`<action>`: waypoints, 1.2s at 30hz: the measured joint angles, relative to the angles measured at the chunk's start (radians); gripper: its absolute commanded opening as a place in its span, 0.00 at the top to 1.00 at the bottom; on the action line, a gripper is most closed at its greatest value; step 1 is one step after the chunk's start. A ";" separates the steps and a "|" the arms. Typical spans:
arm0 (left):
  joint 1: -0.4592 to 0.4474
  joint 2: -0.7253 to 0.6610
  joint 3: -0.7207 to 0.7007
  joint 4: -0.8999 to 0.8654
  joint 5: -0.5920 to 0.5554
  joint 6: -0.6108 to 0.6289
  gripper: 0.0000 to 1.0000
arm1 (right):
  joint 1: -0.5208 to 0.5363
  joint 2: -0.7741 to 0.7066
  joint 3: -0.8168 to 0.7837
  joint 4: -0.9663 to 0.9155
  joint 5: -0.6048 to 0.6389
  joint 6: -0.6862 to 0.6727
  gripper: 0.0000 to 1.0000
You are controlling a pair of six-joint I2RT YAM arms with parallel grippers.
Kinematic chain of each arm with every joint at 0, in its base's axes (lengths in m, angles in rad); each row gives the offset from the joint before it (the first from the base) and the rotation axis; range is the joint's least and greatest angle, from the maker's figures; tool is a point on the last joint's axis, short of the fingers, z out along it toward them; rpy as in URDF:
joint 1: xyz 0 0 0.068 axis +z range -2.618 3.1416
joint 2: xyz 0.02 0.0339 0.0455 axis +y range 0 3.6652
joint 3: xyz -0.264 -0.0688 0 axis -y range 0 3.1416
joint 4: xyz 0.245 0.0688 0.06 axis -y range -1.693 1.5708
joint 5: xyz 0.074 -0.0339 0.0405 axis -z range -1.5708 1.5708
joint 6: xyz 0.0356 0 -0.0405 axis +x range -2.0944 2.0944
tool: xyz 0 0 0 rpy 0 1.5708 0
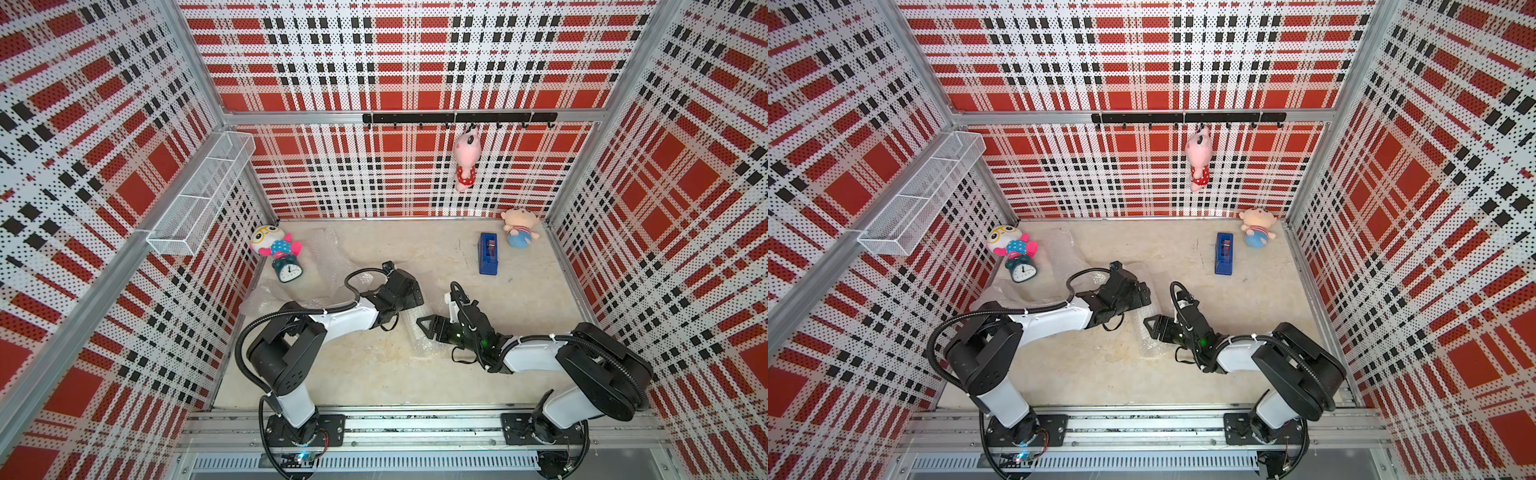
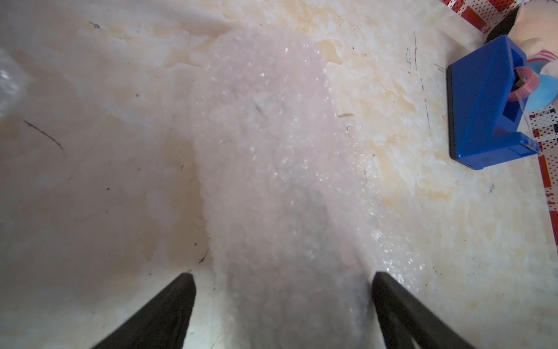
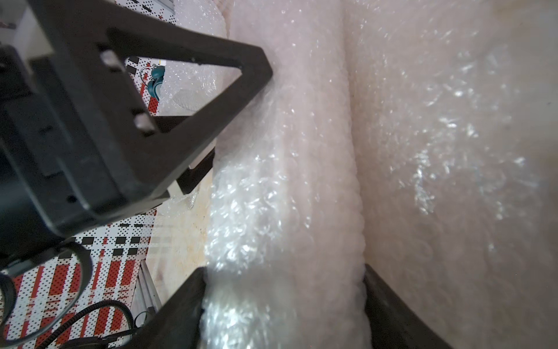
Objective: Wrap vases in bubble wrap
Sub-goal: Wrap the vase in bubble wrap.
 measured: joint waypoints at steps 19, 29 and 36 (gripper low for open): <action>-0.103 0.199 0.272 -0.179 -0.208 0.075 0.21 | -0.131 -0.364 0.005 -0.406 0.118 -0.171 0.19; -0.151 0.270 0.377 -0.266 -0.307 0.118 0.21 | -0.361 -0.246 -0.016 -0.356 0.008 -0.163 0.44; -0.155 0.272 0.377 -0.264 -0.315 0.135 0.22 | -0.369 -0.009 0.092 -0.354 -0.005 -0.186 0.55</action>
